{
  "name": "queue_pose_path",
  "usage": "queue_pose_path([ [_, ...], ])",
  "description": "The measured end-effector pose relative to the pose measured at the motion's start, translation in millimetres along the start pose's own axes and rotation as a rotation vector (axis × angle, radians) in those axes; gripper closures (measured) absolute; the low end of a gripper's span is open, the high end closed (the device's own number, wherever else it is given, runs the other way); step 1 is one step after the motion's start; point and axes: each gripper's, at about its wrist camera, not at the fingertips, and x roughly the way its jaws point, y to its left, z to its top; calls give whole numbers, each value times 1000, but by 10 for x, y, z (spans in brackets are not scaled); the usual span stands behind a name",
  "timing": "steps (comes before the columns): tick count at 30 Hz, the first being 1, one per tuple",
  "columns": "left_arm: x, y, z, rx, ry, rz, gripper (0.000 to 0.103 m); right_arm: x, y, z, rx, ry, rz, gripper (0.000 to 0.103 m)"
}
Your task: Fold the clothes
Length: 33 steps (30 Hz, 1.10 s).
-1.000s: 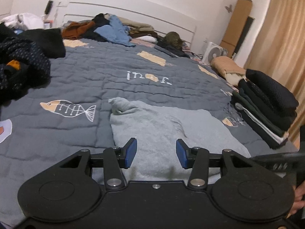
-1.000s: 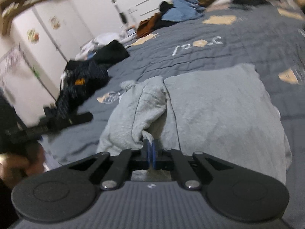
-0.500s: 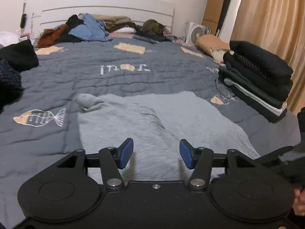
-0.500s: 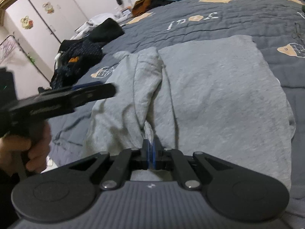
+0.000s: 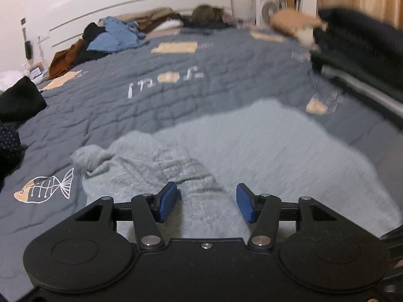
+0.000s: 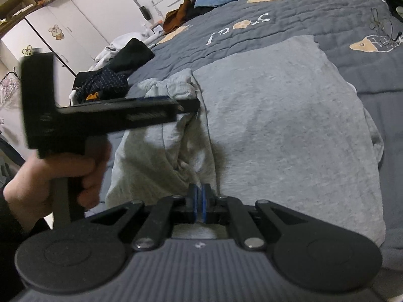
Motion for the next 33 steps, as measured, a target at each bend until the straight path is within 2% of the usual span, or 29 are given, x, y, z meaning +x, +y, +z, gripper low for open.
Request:
queue_pose_path([
  [2, 67, 29, -39, -8, 14, 2, 70, 15, -19, -11, 4, 3, 1, 99],
  [3, 88, 96, -39, -55, 18, -24, 82, 28, -26, -12, 4, 6, 0, 99],
  [4, 94, 174, -29, -117, 21, -45, 89, 35, -30, -8, 2, 5, -3, 99],
  [7, 77, 447, 13, -291, -17, -114, 94, 10, -32, -5, 15, -17, -4, 100],
  [13, 40, 773, 112, -461, -158, -172, 96, -64, -49, -27, 24, -40, -13, 101],
  [14, 65, 775, 119, -465, -153, -170, 96, -67, -62, -28, 28, -39, -15, 101],
  [17, 200, 730, 113, -450, -69, -191, 94, -70, -101, -34, 43, -30, -16, 101],
  [18, 218, 708, 96, -444, -50, -184, 89, -67, -115, -36, 49, -21, -13, 100],
  [20, 136, 683, 110, -420, -69, -190, 79, -94, -121, -24, 56, -24, -16, 99],
  [22, 29, 675, 133, -401, -97, -197, 60, -136, -130, -2, 65, -34, -15, 98],
  [23, -34, 684, 147, -397, -115, -199, 57, -164, -137, 13, 70, -42, -12, 97],
  [28, -355, 696, 99, -348, -181, -207, 53, -328, -216, 43, 131, -40, 21, 93],
  [31, -476, 663, 49, -305, -192, -195, 53, -387, -264, 6, 204, -11, 67, 87],
  [33, -563, 632, 1, -273, -200, -182, 52, -411, -286, -39, 259, -2, 89, 78],
])
